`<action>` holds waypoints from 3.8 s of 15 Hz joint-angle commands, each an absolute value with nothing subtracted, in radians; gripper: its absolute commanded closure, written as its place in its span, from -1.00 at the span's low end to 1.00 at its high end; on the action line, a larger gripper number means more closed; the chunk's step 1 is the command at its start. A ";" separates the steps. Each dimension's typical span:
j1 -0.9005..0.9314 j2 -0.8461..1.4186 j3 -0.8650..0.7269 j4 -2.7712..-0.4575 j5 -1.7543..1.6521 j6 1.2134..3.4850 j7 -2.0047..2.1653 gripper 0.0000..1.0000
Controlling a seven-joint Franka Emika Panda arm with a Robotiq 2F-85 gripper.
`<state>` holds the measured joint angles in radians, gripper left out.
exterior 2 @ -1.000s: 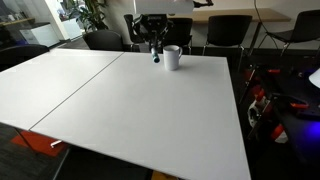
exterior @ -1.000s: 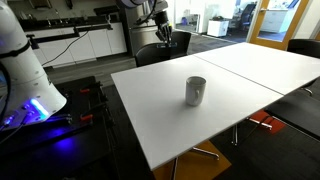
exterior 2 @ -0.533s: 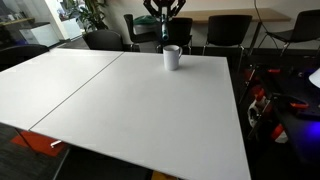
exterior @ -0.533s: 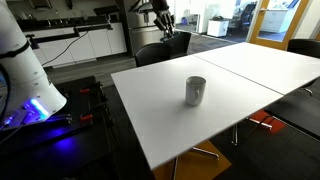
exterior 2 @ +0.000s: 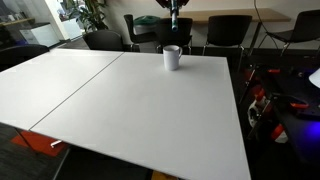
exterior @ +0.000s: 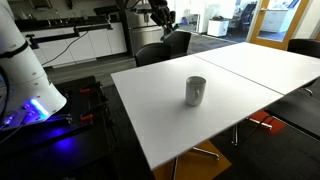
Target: Put the marker in the mug
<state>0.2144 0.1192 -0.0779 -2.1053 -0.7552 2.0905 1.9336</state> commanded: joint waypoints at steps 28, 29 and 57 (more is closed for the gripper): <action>-0.041 0.329 -0.060 -2.095 -1.450 2.226 2.244 0.90; -0.044 0.342 -0.059 -2.093 -1.446 2.230 2.247 0.90; -0.054 0.582 -0.061 -1.929 -1.471 2.293 2.317 0.90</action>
<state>-0.0557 0.6008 -0.0609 -1.9051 -1.4481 2.2796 2.2699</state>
